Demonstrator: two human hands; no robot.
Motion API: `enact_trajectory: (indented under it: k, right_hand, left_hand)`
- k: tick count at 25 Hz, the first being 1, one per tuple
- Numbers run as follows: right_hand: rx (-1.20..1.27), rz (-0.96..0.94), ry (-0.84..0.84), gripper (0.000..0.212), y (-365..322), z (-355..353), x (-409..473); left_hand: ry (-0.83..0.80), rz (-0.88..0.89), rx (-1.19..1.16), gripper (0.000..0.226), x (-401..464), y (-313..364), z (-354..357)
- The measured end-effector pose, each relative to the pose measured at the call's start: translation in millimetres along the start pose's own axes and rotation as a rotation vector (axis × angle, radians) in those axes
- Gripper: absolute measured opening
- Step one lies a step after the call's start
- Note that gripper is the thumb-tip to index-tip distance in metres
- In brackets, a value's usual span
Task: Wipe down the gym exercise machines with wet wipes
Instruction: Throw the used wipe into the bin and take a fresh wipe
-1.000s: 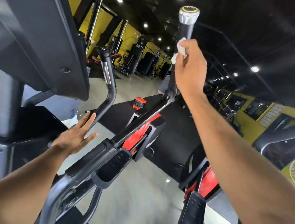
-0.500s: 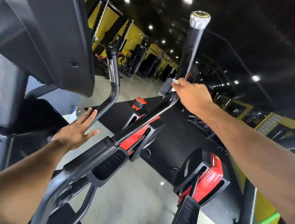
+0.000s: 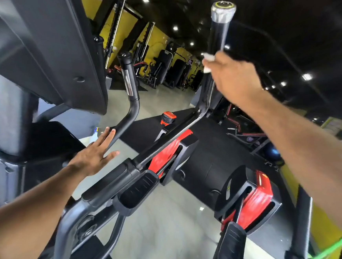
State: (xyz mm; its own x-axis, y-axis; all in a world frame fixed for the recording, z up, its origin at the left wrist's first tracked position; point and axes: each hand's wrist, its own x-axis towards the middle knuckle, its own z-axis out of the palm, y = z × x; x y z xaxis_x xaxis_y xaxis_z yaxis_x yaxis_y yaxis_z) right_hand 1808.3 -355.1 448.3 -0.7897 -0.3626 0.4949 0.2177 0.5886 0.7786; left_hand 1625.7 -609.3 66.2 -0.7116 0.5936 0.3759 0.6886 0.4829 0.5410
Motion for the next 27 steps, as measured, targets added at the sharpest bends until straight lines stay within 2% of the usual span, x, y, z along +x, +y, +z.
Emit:
enact_trajectory:
  k: [4,6,8,10,14,17,20,23,25,27]
  right_hand:
    - [0.092,0.074,-0.256,0.056,-33,60,-49]
    - [0.302,0.203,-0.349,0.053,-50,83,-67]
    - [0.664,0.365,-0.33,0.042,-68,96,-75]
    - [0.917,0.418,-0.277,0.035,-86,98,-75]
    - [1.224,0.359,-0.37,0.033,-109,71,-93]
    - [1.405,0.515,-0.32,0.033,-120,54,-134]
    - [1.468,0.691,-0.29,0.03,-136,50,-191]
    - [1.463,0.789,-0.289,0.03,-155,59,-244]
    - [1.439,0.876,-0.31,0.028,-165,69,-277]
    - [1.423,0.964,-0.322,0.022,-174,73,-301]
  left_hand:
    - [-0.008,-0.062,0.005,0.084,-2,7,-3]
    - [-0.025,-0.1,0.004,0.086,-3,11,-3]
    - [-0.055,-0.124,-0.007,0.086,-2,12,-4]
    - [-0.073,-0.157,-0.046,0.088,0,15,-6]
    - [-0.051,-0.181,-0.082,0.091,5,46,-16]
    - [0.051,-0.166,-0.201,0.098,0,83,-29]
    - [0.221,-0.002,-0.182,0.076,-16,130,-38]
    - [0.414,0.346,-0.094,0.051,-45,177,-23]
    - [0.362,0.483,-0.135,0.042,-66,199,11]
    - [0.222,0.48,-0.174,0.039,-86,205,48]
